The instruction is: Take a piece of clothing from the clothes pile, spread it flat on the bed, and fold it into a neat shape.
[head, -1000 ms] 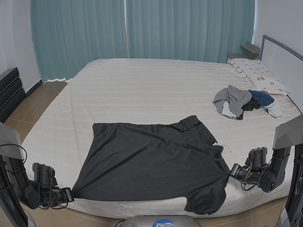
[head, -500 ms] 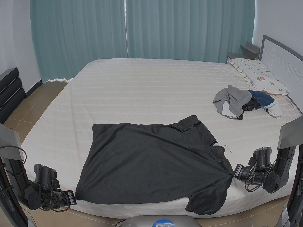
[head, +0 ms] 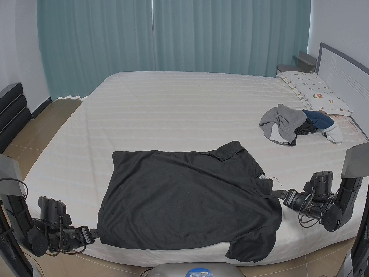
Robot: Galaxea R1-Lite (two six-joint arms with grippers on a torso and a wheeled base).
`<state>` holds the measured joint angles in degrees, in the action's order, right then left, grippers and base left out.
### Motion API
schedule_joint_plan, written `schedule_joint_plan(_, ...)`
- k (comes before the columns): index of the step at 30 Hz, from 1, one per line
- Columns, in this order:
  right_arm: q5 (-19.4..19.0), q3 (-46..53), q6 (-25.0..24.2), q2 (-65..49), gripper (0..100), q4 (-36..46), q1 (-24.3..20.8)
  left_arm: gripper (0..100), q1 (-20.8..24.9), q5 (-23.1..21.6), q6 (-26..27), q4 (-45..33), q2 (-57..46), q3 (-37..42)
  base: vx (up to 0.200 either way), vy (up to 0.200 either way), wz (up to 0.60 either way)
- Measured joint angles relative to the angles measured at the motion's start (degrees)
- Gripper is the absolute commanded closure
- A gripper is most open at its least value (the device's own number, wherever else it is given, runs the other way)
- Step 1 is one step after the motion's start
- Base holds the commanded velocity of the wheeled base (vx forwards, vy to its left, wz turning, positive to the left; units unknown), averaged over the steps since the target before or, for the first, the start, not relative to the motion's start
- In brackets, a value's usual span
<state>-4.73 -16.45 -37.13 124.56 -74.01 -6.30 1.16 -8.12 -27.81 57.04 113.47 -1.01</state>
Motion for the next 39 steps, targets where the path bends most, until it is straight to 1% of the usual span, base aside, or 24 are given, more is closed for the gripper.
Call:
schedule_joint_plan(4, 0.2, -3.12, -0.11, -3.18, 0, 1.97, -0.44, 0, -0.06, -2.47, -3.08, 1.01, -2.39, -0.44, 0.0, 0.0, 0.0)
schedule_joint_plan(8, 0.55, -8.72, -0.34, -5.41, 0, 9.8, -1.9, 0, -0.11, -4.04, -5.52, 1.23, -3.99, -1.13, 0.05, 0.0, 0.0)
schedule_joint_plan(13, 1.37, -20.6, -2.17, -6.56, 0, 22.97, -4.39, 0, -0.48, -6.61, -9.01, 1.29, -4.82, -2.32, 0.2, 0.0, 0.0)
schedule_joint_plan(18, 2.73, -34.6, -5.07, -5.22, 0, 34.63, -7.12, 0, -1.02, -9.39, -10.78, 1.43, -4.55, -3.19, 0.0, 0.0, 0.0)
schedule_joint_plan(23, 4.57, -48.21, -7.34, -1.05, 0, 45.08, -9.68, 0, -1.45, -11.25, -11.68, 1.74, -3.41, -3.69, 0.0, 0.0, 0.0)
schedule_joint_plan(27, 5.66, -54.99, -8.66, 3.63, 0, 49.85, -11.34, 0, -1.68, -12.46, -12.24, 2.4, -2.39, -3.84, 0.0, 0.0, 0.0)
schedule_joint_plan(31, 6.4, -58.14, -9.2, 7.38, 0, 51.43, -12.28, 0, -2.01, -13.25, -12.79, 2.71, -1.51, -3.62, 0.0, 0.0, 0.0)
schedule_joint_plan(35, 7.57, -59.23, -8.96, 8.9, 0, 51.81, -12.37, 0, -2.76, -13.41, -12.91, 2.71, -1.1, -3.45, 0.0, 0.2, 0.0)
schedule_joint_plan(39, 7.79, -61.39, -8.92, 9.75, 0, 53.32, -12.28, 0, -3.36, -13.53, -12.95, 2.71, -0.79, -3.58, 0.0, 0.2, 0.0)
